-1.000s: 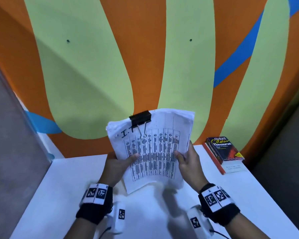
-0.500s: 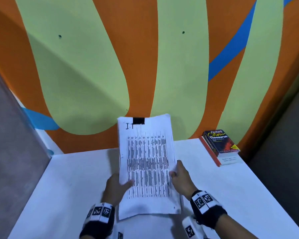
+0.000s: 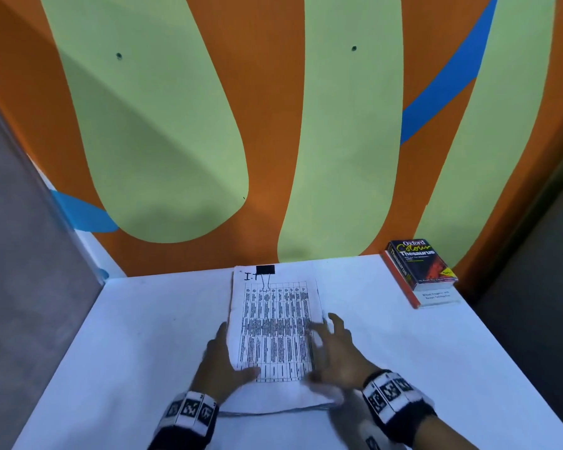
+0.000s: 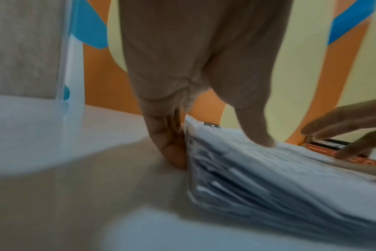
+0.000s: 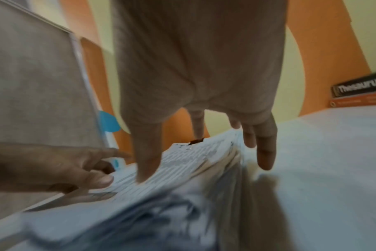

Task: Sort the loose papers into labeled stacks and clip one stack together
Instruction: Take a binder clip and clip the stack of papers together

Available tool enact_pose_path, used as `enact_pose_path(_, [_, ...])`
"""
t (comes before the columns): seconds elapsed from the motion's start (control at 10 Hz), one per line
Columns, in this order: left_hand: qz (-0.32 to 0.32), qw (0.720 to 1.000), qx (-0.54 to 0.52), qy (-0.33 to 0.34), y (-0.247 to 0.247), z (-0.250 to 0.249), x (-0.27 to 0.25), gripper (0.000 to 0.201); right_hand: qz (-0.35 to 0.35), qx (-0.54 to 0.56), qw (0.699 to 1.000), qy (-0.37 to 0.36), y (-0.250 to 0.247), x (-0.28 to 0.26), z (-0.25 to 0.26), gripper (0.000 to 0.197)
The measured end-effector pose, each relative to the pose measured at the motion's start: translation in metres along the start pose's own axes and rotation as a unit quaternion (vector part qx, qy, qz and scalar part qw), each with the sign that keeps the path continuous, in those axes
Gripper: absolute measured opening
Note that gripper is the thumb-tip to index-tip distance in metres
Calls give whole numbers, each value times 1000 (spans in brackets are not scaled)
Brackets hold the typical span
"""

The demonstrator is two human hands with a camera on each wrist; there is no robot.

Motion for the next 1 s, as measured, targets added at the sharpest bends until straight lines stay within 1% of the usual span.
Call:
enact_pose_path(0.1, [77, 990, 118, 29, 7, 10, -29, 127, 61, -95, 991, -65, 18, -30, 0, 94])
enact_pose_path(0.2, [84, 972, 218, 16, 15, 19, -40, 115, 34, -156, 982, -106, 29, -38, -2, 58])
enact_pose_path(0.3, [57, 972, 228, 27, 20, 15, -41, 93, 22, -136, 984, -109, 25, -34, 0, 40])
enact_pose_path(0.4, [31, 975, 216, 40, 18, 8, -36, 84, 36, -157, 981, -111, 17, -23, 0, 38])
enact_pose_path(0.5, [31, 979, 197, 32, 11, 1, -26, 82, 44, -155, 982, -100, 3, -8, 0, 42])
enact_pose_path(0.6, [48, 977, 205, 23, 9, -6, -18, 85, 72, -171, 978, -96, 0, 1, 2, 56])
enact_pose_path(0.7, [42, 977, 208, 35, 8, -6, -17, 85, 67, -179, 976, -102, 2, 1, -1, 57])
enact_pose_path(0.8, [46, 979, 195, 34, 9, -5, -20, 88, 57, -174, 979, -89, 3, 0, -2, 65])
enact_pose_path(0.9, [40, 984, 172, 23, 5, 3, -26, 98, 41, -137, 987, -73, 6, -14, -10, 74])
enact_pose_path(1.0, [-27, 986, 164, 20, 5, 26, -40, 110, -112, -165, 978, -62, 20, -40, -33, 86])
Point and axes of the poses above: each hand's wrist, its own x-axis towards the middle knuckle, its own y-axis out of the palm, z = x × y, the point moved 5 cm from there along x, towards the middle knuckle, and after that the axes turned 8 degrees about -y, right-handed, at the moved point
